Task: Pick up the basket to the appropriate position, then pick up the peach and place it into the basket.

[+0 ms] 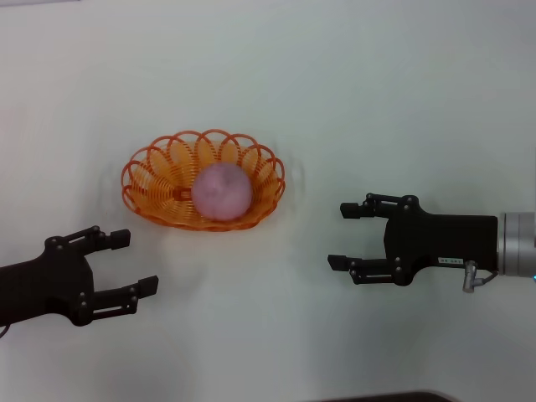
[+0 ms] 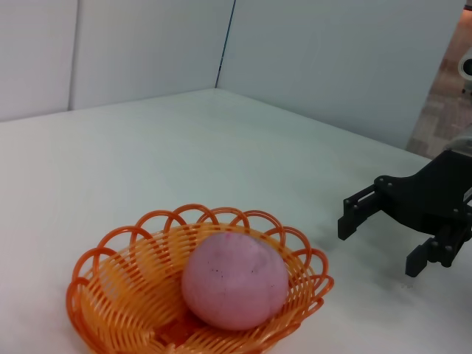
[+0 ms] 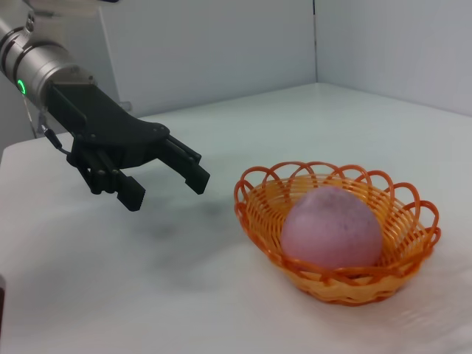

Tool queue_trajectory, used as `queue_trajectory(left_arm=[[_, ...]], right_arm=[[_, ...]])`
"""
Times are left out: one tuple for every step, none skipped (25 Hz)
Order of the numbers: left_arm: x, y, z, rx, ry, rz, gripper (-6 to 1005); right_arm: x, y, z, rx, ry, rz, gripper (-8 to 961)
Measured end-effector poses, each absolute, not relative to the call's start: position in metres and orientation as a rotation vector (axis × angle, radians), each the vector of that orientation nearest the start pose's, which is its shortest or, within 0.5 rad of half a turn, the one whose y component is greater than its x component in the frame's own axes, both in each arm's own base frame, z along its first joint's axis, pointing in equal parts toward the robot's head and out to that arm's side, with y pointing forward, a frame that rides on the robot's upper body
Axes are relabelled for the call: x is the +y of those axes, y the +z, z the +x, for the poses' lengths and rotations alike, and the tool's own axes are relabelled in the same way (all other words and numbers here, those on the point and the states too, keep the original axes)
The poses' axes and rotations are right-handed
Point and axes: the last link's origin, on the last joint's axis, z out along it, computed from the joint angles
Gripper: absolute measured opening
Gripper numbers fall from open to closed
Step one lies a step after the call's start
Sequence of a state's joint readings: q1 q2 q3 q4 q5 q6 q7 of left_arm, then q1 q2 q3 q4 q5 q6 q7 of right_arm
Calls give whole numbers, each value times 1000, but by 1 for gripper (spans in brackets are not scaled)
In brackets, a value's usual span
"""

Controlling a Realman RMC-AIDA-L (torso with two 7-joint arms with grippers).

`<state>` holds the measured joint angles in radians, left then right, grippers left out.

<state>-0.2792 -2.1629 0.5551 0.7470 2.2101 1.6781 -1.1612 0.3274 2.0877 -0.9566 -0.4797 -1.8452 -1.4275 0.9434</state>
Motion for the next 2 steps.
queue_trajectory(left_arm=[[233,-16,-327,-660,-570,-2742,843],[233,-16,-327,-659,-570,-2742,843]], right_arm=[[253,-57,316,429,569,-2781,826],[253,-57,316,429,569,-2781,826]])
